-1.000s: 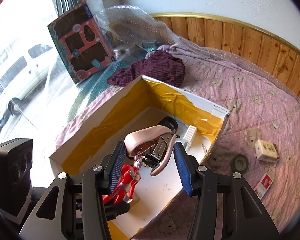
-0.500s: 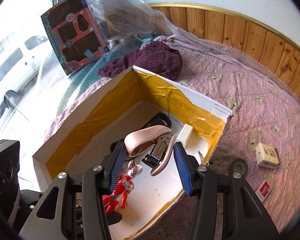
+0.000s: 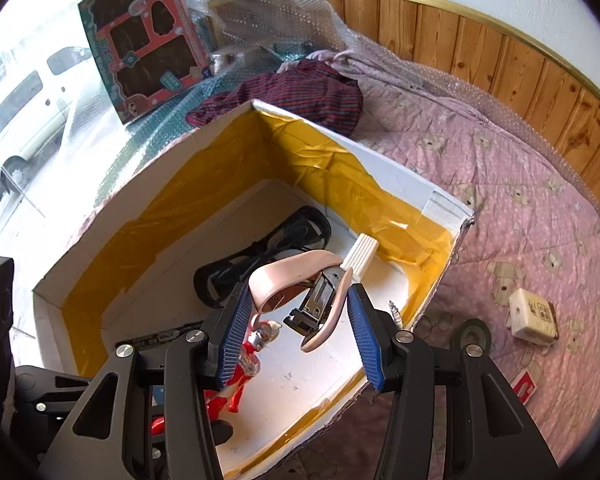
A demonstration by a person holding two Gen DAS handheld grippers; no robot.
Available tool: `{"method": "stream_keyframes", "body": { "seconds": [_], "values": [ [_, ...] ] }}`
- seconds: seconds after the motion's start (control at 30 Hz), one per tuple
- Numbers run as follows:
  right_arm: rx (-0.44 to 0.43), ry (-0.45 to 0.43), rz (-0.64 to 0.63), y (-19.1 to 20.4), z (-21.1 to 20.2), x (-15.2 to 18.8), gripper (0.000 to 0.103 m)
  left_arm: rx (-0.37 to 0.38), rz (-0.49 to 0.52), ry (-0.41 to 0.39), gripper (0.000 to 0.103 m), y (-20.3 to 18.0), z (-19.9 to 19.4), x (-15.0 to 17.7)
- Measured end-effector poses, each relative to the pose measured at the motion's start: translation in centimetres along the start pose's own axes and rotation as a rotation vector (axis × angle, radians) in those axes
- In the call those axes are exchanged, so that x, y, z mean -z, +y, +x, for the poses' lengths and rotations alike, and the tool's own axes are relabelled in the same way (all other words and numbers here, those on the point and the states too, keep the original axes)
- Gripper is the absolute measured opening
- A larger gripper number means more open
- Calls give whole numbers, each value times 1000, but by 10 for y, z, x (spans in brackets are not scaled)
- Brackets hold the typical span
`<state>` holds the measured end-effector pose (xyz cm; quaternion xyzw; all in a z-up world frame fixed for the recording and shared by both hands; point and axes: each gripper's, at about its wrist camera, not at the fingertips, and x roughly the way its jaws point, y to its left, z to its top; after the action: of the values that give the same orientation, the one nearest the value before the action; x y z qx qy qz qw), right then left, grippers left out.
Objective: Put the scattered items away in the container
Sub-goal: 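Lower both grippers into the box and open them to release toy and stapler, then move both grippers back toward the tape roll and staples box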
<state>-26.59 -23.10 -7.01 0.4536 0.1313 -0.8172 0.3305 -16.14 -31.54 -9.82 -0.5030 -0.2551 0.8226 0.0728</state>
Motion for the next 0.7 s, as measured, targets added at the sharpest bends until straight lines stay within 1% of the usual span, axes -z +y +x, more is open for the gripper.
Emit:
{"method": "stream_keyframes", "body": {
  "seconds": [0.13, 0.17, 0.2, 0.23, 0.3, 0.5, 0.6, 0.7],
  "values": [
    [1, -14, 14, -3, 1, 2, 54, -9, -3, 3, 12, 0, 3, -1],
    [2, -18, 18, -4, 0, 2, 53, -9, -4, 6, 13, 0, 4, -2],
    [4, -24, 21, -4, -1, 3, 53, -4, -4, 15, 19, -1, 6, -2],
    [7, -32, 28, -5, -2, 3, 53, -2, -6, 24, 30, -1, 7, -2],
    [2, -44, 45, -7, -5, 5, 53, -4, -22, 22, 39, 0, 6, -1],
    [-9, -104, 103, -15, -28, 12, 53, -12, -44, 2, 39, 9, -5, 1],
    [-29, -136, 151, -19, -43, 22, 53, -18, -57, -10, 39, 15, -13, 3],
    [-55, -148, 187, -16, -53, 35, 53, -25, -57, -19, 39, 19, -20, 6]
  ]
}}
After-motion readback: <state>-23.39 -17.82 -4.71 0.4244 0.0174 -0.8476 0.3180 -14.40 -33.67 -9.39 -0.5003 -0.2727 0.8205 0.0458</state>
